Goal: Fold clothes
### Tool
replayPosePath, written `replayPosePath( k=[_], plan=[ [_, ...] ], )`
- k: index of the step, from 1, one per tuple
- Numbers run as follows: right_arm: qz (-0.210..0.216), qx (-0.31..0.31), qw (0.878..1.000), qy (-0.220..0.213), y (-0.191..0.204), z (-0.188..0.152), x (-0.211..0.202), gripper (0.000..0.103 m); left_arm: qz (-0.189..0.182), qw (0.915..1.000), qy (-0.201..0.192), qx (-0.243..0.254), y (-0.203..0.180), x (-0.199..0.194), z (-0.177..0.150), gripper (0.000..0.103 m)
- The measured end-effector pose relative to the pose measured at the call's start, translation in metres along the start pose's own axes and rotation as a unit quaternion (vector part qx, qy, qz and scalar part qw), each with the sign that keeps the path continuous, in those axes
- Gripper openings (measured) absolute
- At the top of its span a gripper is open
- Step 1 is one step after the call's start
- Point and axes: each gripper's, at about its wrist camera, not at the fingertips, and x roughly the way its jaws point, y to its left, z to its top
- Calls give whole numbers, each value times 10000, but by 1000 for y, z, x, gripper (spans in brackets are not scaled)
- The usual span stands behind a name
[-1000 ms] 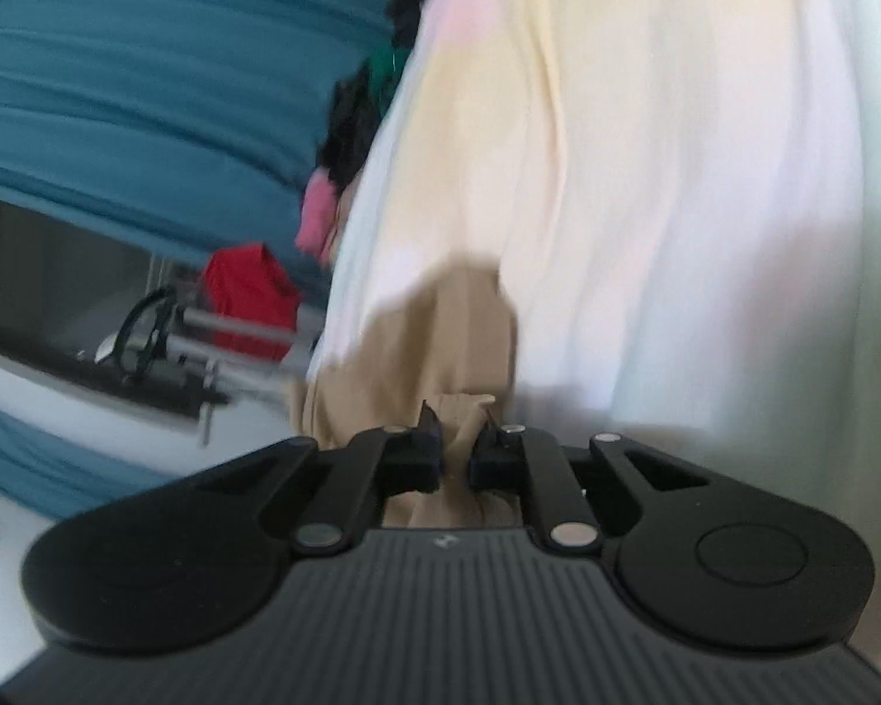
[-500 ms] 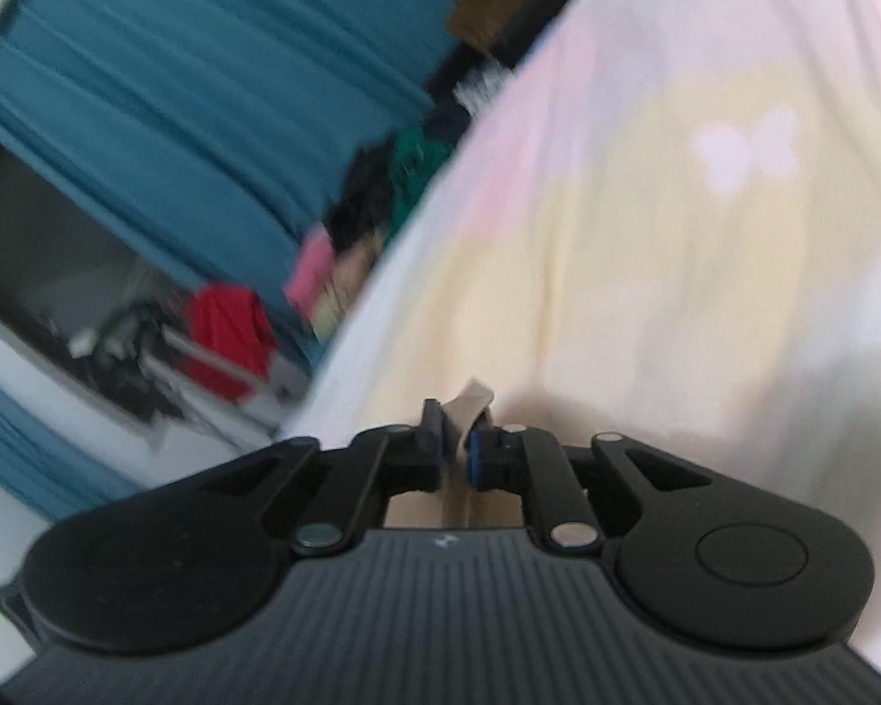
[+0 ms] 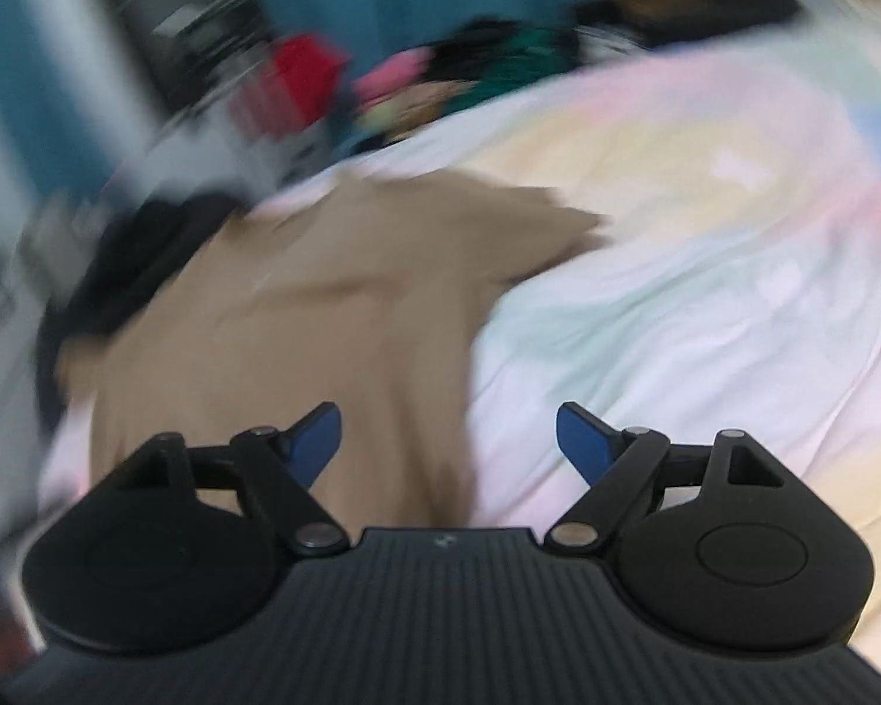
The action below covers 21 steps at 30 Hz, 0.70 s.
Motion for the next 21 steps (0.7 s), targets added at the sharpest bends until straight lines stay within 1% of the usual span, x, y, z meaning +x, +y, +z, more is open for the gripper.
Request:
replayPosePath(
  k=[1, 2, 3, 4, 6, 7, 8, 9, 10, 12, 14, 16, 18, 19, 20, 21],
  plan=[
    [75, -523, 9985, 114, 18, -9, -8, 78, 31, 10000, -14, 35, 0, -3, 0, 83],
    [126, -895, 9954, 312, 32, -16, -10, 72, 73, 9999, -25, 65, 1, -5, 0, 83],
    [168, -1209, 9910, 542, 45, -24, -11, 68, 114, 9999, -37, 94, 1, -7, 0, 83],
    [209, -1521, 9851, 770, 58, -31, -11, 60, 153, 9998, -41, 100, 2, -9, 0, 83],
    [270, -1904, 9720, 1354, 72, -45, -5, 53, 167, 9998, -35, 45, 7, -11, 1, 84],
    [232, -2058, 9651, 1602, 76, -50, 2, 51, 142, 9999, -28, 23, 10, -11, 3, 84],
    [169, -2205, 9579, 1830, 81, -54, 10, 49, 132, 9999, -16, 14, 14, -11, 5, 84],
    [66, -2235, 9539, 2004, 82, -58, 17, 49, 169, 9999, -9, -10, 17, -11, 6, 84],
    [73, -2224, 9507, 2162, 83, -60, 23, 50, 221, 9997, -8, -57, 21, -11, 7, 84],
    [181, -2203, 9433, 2478, 86, -63, 34, 48, 288, 9995, 3, -149, 27, -12, 9, 84],
    [203, -2271, 9347, 2728, 92, -69, 44, 48, 276, 9995, 30, -169, 27, -13, 9, 84],
    [-47, -2445, 9289, 2779, 95, -77, 47, 48, 234, 9997, -4, -83, 22, -15, 8, 84],
    [-167, -2525, 9270, 2768, 96, -79, 47, 36, 220, 9997, -34, 78, 14, -15, 6, 84],
    [-217, -2536, 9267, 2764, 96, -78, 46, 21, 205, 9997, -21, 132, 12, -15, 5, 84],
    [-231, -2491, 9274, 2781, 95, -75, 44, 10, 185, 9997, 8, 165, 10, -14, 5, 84],
    [-238, -2423, 9288, 2794, 93, -72, 40, 8, 168, 9997, 41, 152, 11, -13, 4, 84]
  ],
)
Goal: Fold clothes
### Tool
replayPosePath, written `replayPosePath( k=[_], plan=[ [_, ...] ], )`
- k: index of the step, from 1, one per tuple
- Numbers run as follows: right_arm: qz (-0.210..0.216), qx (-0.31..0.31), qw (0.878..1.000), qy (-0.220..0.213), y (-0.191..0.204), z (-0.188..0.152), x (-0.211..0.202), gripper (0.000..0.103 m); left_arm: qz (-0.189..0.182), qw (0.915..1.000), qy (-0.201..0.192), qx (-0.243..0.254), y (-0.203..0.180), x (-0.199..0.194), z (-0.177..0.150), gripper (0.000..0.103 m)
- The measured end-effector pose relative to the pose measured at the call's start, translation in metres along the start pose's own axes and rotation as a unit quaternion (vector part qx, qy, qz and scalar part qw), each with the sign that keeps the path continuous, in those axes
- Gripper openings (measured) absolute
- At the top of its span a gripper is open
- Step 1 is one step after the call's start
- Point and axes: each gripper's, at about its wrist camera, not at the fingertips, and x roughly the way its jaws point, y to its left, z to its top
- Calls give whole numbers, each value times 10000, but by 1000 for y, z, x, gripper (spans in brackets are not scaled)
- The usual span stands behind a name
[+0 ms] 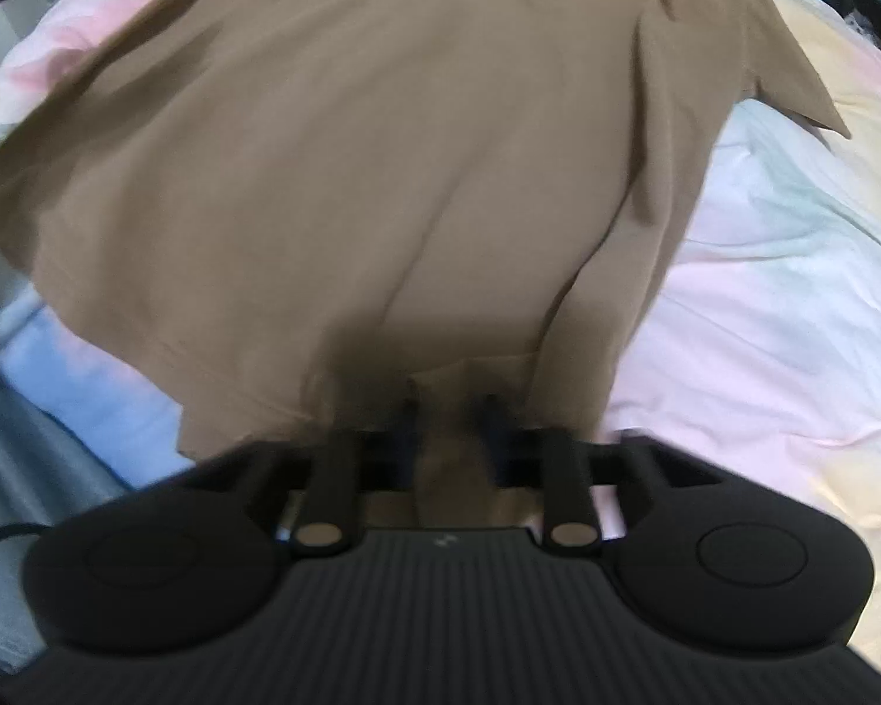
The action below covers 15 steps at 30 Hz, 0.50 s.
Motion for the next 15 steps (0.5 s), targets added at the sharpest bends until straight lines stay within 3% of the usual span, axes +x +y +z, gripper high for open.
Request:
replayPosePath(
  k=[9, 11, 15],
  plan=[
    [-174, 502, 9983, 249, -40, -24, -33, 6, -366, 9942, 505, -879, 33, 2, 6, 82],
    [-160, 733, 9971, 94, -48, -30, -42, 7, -444, 9936, 622, -827, 42, -2, 9, 79],
    [-228, 1444, 9871, -653, -62, -34, -76, 10, -647, 9929, 531, -844, 63, -23, 17, 80]
  ],
)
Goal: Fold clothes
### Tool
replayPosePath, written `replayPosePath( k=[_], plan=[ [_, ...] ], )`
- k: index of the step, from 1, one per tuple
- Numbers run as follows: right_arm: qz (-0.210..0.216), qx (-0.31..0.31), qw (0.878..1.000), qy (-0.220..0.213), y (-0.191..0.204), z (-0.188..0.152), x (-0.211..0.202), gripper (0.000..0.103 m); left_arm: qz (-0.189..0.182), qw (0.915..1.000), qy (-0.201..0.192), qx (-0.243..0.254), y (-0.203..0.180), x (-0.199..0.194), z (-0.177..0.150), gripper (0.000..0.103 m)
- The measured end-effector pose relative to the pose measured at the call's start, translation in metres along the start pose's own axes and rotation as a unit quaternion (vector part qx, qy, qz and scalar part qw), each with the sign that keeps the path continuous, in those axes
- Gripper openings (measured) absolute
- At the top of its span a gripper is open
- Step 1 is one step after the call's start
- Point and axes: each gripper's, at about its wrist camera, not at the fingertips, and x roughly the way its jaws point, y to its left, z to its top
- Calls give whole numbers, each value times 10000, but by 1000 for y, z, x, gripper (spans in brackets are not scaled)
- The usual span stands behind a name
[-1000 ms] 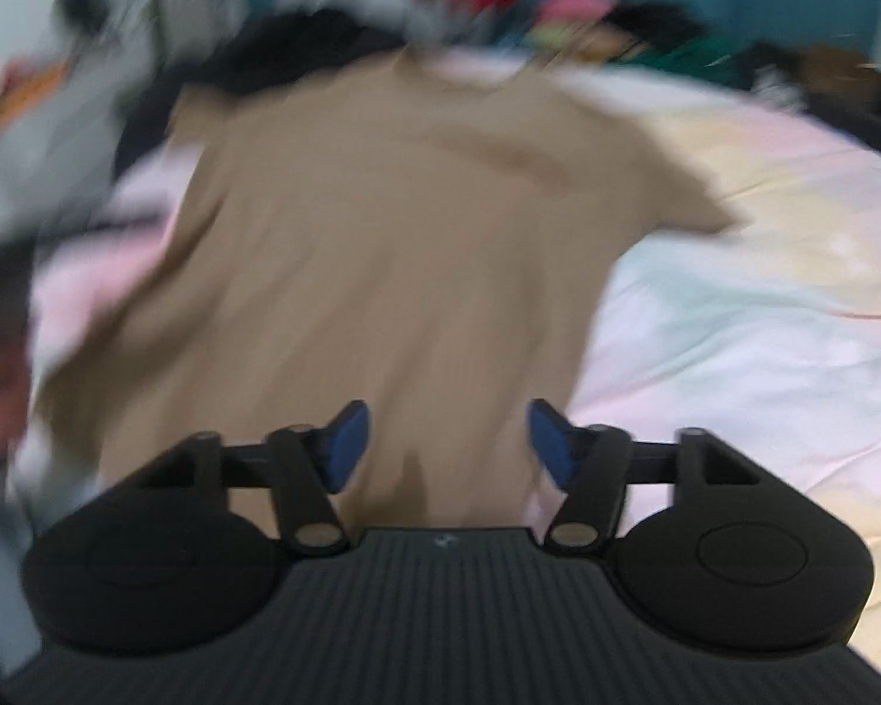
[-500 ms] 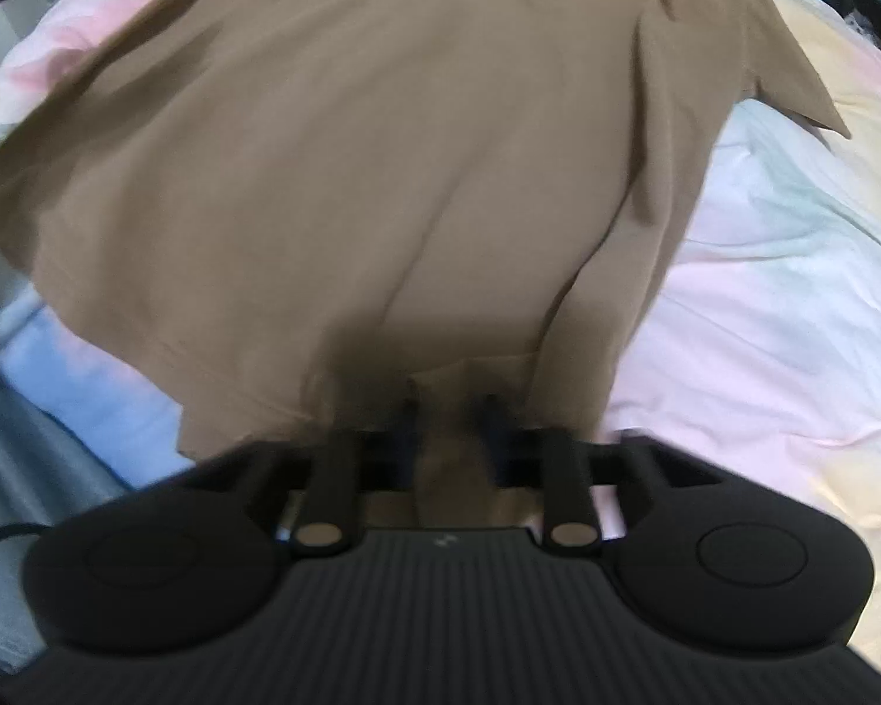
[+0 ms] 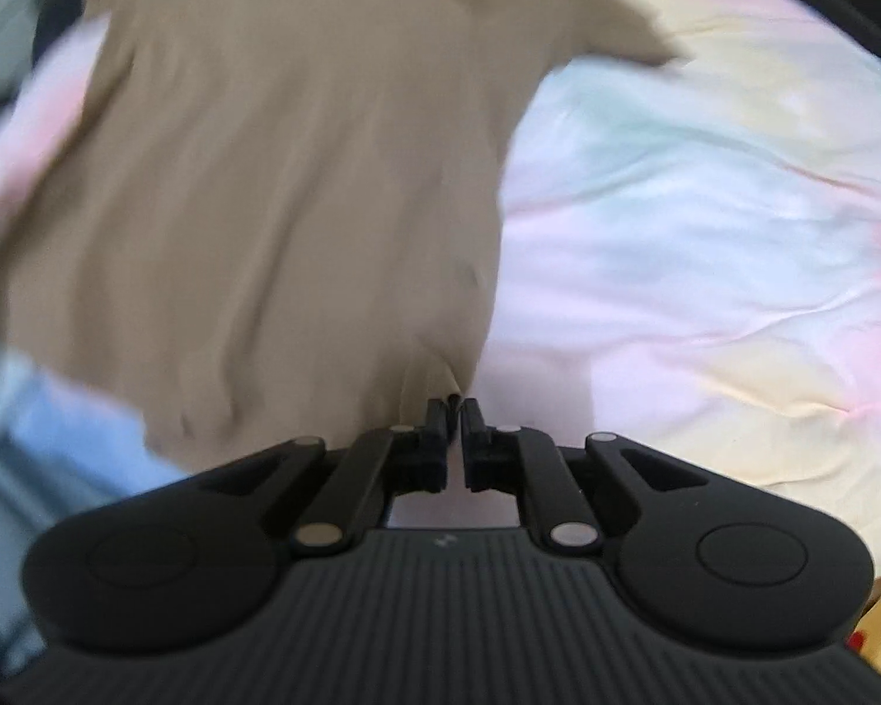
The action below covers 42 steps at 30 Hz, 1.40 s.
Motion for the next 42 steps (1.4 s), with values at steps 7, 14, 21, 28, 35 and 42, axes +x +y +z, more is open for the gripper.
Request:
replayPosePath(
  k=[7, 14, 21, 28, 35, 42],
  plan=[
    [478, 1026, 9855, -1261, -21, 19, -31, 89, 408, 9981, 335, 310, 27, -19, -20, 82],
    [1057, 2358, 9380, -2311, -36, 37, 7, 89, 143, 9932, 1134, -218, 47, 1, -26, 80],
    [927, 3079, 9202, -2232, -51, 16, 55, 89, 379, 9815, 1871, -150, 40, 38, -36, 75],
    [745, 3133, 9156, -2408, -57, 10, 53, 89, 273, 9759, 2053, -685, 55, 40, -35, 34],
    [814, 3108, 9136, -2492, -60, 9, 55, 89, 217, 9707, 2259, -785, 56, 22, -32, 3],
    [1021, 3183, 9074, -2548, -63, 7, 50, 89, 523, 9726, 2207, -513, 42, -6, -34, 3]
  ],
)
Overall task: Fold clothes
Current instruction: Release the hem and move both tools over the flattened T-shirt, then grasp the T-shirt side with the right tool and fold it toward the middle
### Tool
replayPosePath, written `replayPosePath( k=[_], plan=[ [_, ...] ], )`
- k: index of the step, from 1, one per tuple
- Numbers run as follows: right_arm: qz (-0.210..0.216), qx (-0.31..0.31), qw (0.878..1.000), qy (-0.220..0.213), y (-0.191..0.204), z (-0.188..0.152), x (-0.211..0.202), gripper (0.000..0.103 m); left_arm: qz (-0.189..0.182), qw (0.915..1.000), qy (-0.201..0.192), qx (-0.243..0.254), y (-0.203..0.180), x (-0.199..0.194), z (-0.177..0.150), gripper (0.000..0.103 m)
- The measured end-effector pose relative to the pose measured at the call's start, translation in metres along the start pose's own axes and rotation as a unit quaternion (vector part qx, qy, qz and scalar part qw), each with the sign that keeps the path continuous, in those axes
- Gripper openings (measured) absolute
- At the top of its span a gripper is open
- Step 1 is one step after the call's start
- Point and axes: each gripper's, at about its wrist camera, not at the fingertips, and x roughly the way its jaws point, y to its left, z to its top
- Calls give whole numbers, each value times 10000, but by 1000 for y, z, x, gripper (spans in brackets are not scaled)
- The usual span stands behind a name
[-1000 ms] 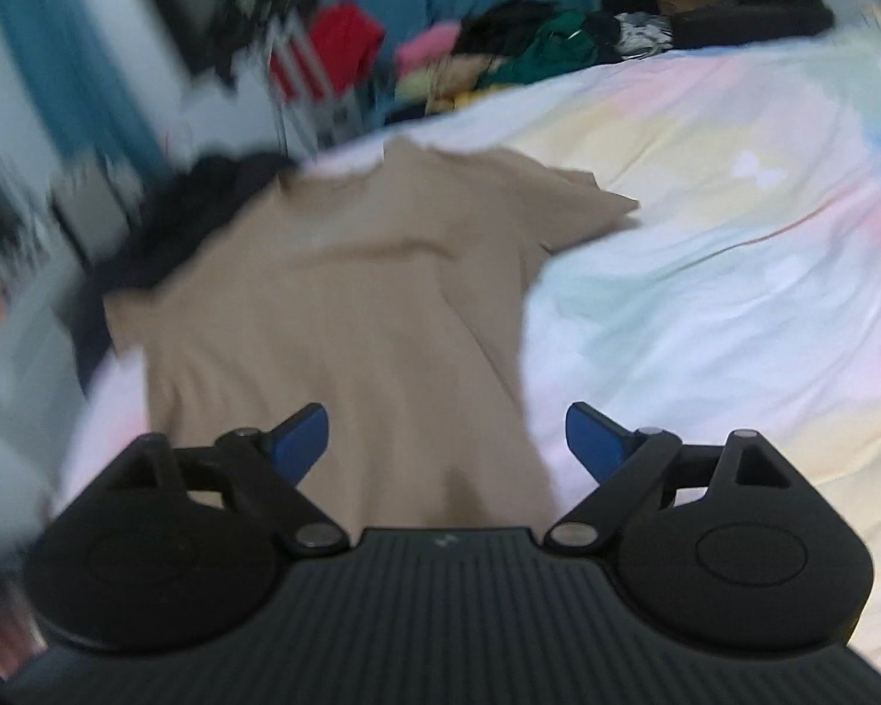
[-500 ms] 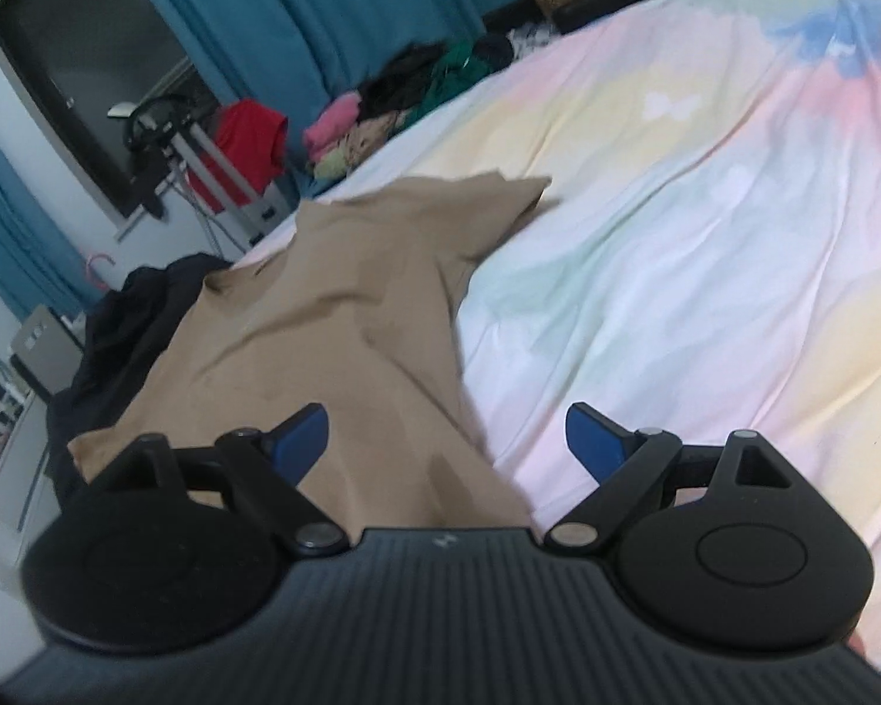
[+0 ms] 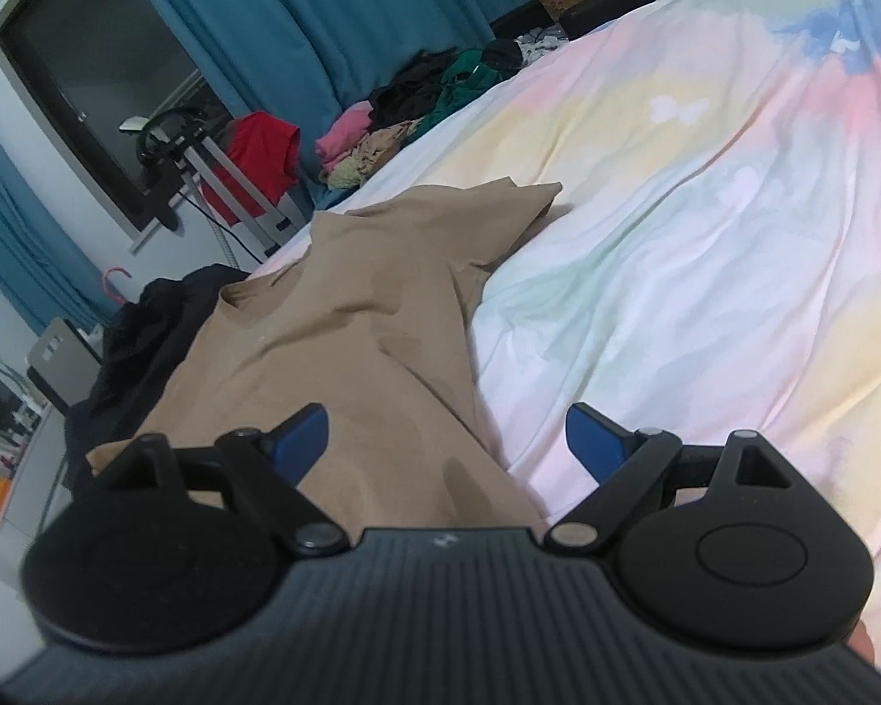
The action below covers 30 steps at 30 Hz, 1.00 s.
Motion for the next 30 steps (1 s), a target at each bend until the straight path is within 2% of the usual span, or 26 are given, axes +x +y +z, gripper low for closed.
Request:
replayPosePath(
  k=[3, 5, 6, 7, 12, 14, 16, 19, 21, 25, 27, 30],
  plan=[
    [170, 28, 9999, -5, 1, 1, -4, 89, 120, 9999, -54, 9, -5, -1, 0, 4],
    [287, 47, 9996, -9, 1, 1, -7, 89, 6, 10000, -91, 2, -8, -4, -1, 17],
    [381, 112, 9992, -2, 0, 3, -7, 89, -121, 9998, -131, -16, -11, -7, -1, 35],
    [488, 199, 9986, 8, -1, 5, -7, 89, -174, 9996, -212, 9, -15, -10, -2, 46],
    [978, 825, 9918, 35, -4, 27, 11, 90, -14, 9947, -849, 581, -56, -29, -10, 68],
    [1107, 1101, 9877, 28, -5, 45, 26, 90, -119, 9903, -1159, 758, -77, -34, -7, 76],
    [1208, 1551, 9805, 39, -14, 63, 47, 90, -374, 9855, -1422, 842, -98, -35, -1, 84],
    [1274, 2310, 9646, 36, -39, 82, 90, 90, -856, 9764, -1711, 1000, -129, -24, 10, 92],
    [1198, 2750, 9540, -8, -61, 89, 121, 90, -1103, 9739, -1758, 916, -140, -7, 17, 92],
    [724, 2473, 9661, -155, -89, 95, 174, 91, -1531, 9719, -1682, 605, -145, 31, 30, 92],
    [779, 2183, 9726, -169, -97, 96, 202, 91, -1647, 9719, -1584, 560, -142, 49, 33, 92],
    [1324, 1858, 9733, -241, -98, 102, 234, 91, -1752, 9726, -1467, 438, -137, 73, 41, 92]
  ],
)
